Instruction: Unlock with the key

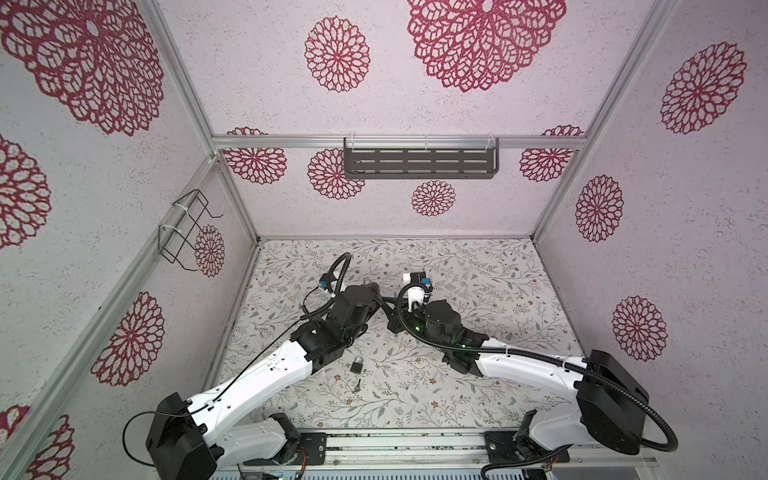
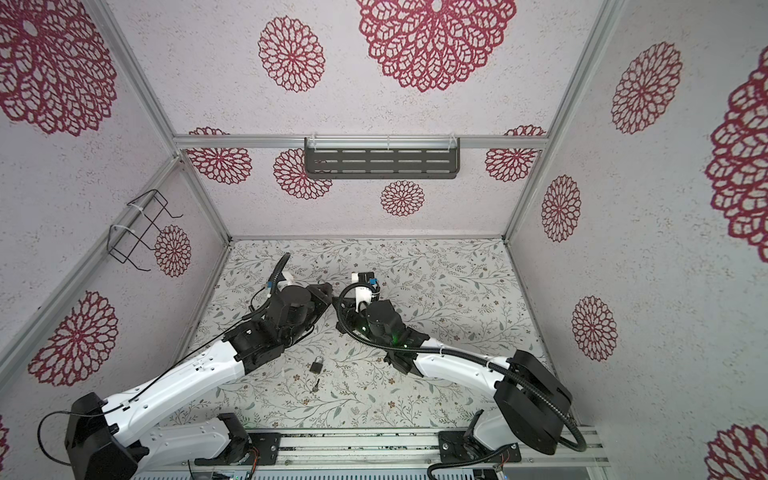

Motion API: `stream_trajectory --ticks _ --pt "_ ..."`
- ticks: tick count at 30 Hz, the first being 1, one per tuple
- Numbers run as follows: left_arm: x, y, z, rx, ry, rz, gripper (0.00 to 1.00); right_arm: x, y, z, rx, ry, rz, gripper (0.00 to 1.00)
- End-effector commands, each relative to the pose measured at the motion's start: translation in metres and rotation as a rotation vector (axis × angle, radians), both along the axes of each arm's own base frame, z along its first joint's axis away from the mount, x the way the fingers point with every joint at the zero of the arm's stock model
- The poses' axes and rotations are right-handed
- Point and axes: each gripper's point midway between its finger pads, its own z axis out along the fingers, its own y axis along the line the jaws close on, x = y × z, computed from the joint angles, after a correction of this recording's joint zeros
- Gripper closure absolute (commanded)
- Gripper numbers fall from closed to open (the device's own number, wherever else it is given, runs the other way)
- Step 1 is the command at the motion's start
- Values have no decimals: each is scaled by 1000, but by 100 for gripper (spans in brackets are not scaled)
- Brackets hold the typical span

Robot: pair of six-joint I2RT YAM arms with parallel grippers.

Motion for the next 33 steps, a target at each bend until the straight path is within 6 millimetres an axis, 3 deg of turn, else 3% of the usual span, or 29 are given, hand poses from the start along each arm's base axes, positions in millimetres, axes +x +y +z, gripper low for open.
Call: stream_trajectory --ticks 1,10,15,33 --pt "-24 -31 20 -41 -24 -159 100 5 -12 38 70 -85 -38 92" --pt "-8 -2 25 6 -55 -36 100 -2 -23 37 71 -81 -45 83" --pt "-6 -2 26 -3 -57 -32 100 0 -25 36 69 -75 -59 79" --pt "-5 -8 30 -43 -72 -47 100 6 -8 33 86 -37 -22 81"
